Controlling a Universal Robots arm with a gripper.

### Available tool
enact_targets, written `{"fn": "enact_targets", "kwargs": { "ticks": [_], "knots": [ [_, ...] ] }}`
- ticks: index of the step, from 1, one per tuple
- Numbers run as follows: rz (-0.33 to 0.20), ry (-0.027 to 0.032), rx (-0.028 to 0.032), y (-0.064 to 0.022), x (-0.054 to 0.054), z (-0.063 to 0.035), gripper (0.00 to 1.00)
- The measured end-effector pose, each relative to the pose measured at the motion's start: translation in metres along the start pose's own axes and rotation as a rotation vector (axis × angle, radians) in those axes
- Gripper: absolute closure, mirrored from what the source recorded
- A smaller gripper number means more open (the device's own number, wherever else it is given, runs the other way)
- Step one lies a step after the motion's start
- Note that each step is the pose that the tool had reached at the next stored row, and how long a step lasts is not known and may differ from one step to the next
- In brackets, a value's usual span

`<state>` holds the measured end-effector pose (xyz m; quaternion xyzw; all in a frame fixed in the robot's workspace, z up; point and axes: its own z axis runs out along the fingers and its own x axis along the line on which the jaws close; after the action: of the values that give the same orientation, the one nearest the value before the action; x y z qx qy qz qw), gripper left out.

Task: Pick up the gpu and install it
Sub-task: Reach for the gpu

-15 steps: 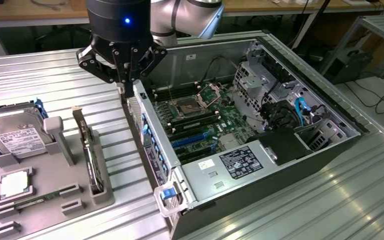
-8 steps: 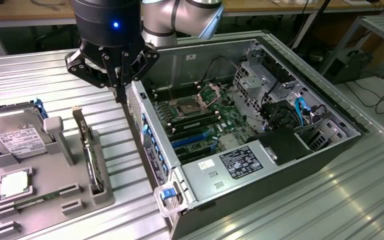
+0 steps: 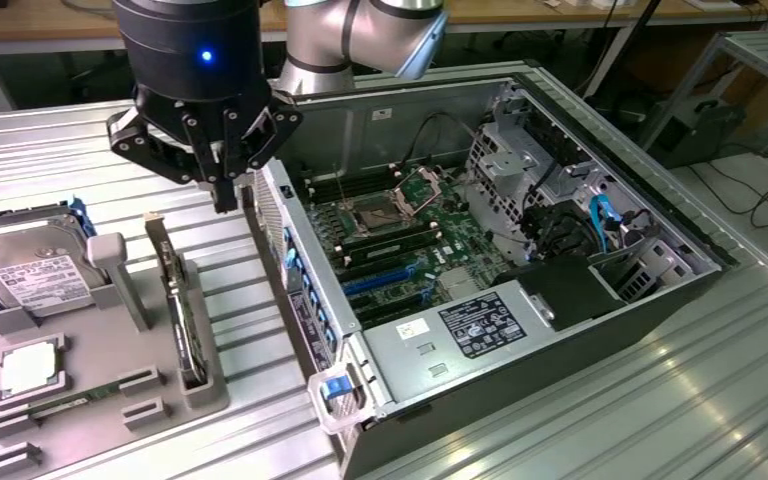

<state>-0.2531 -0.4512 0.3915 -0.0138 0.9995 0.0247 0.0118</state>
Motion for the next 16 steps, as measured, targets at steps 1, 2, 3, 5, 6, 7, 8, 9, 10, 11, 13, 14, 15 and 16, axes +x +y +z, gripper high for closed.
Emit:
{"fn": "enact_targets", "kwargs": {
  "ticks": [1, 2, 3, 5, 6, 7, 8, 9, 10, 11, 13, 14, 15, 16],
  "knots": [
    [-0.001, 0.0000, -0.0001, -0.0004, 0.002, -0.0001, 0.89],
    [-0.002, 0.0001, -0.0001, -0.0009, 0.004, -0.0002, 0.89],
    [-0.003, 0.0000, -0.0002, -0.0013, 0.007, -0.0002, 0.89],
    [-0.003, 0.0002, -0.0001, -0.0019, 0.012, -0.0004, 0.89],
    [-0.004, 0.0002, -0.0001, -0.0022, 0.016, -0.0005, 0.89],
    [-0.004, 0.0002, -0.0002, -0.0025, 0.018, -0.0006, 0.89],
    [-0.004, 0.0002, -0.0002, -0.0029, 0.022, -0.0007, 0.89],
    [-0.004, 0.0001, -0.0003, -0.0032, 0.025, -0.0007, 0.89],
    [-0.005, 0.0002, -0.0003, -0.0035, 0.028, -0.0008, 0.89],
    [-0.005, 0.0003, -0.0002, -0.0037, 0.031, -0.0010, 0.89],
    [-0.006, 0.0004, -0.0002, -0.0049, 0.040, -0.0013, 0.89],
    [-0.006, 0.0002, -0.0003, -0.0053, 0.042, -0.0013, 0.89],
    [-0.006, 0.0002, -0.0003, -0.0056, 0.045, -0.0013, 0.89],
    [-0.007, 0.0003, -0.0003, -0.0059, 0.048, -0.0015, 0.89]
  ]
}}
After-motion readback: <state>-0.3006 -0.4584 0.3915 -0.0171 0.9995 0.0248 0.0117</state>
